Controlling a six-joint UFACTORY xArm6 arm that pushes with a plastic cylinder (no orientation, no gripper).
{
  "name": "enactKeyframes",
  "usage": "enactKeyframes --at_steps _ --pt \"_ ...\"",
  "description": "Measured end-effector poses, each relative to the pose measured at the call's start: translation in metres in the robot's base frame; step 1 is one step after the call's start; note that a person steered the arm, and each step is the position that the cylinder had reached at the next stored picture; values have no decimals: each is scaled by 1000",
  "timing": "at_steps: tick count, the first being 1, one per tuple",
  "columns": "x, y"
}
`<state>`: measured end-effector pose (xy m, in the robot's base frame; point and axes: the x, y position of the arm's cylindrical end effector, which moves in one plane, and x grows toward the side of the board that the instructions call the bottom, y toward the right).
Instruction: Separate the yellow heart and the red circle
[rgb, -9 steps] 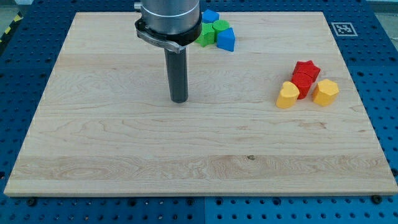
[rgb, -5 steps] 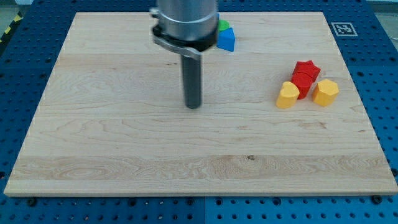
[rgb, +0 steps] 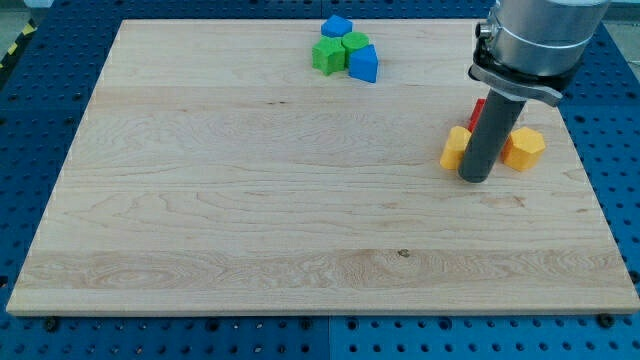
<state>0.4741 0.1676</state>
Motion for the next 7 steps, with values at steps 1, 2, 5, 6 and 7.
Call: enactKeyframes --at_steps 1,2,5,6,7 --pt "0 1" --pt "0 24" --pt "-21 19" --pt "-24 0" --pt "-31 -34"
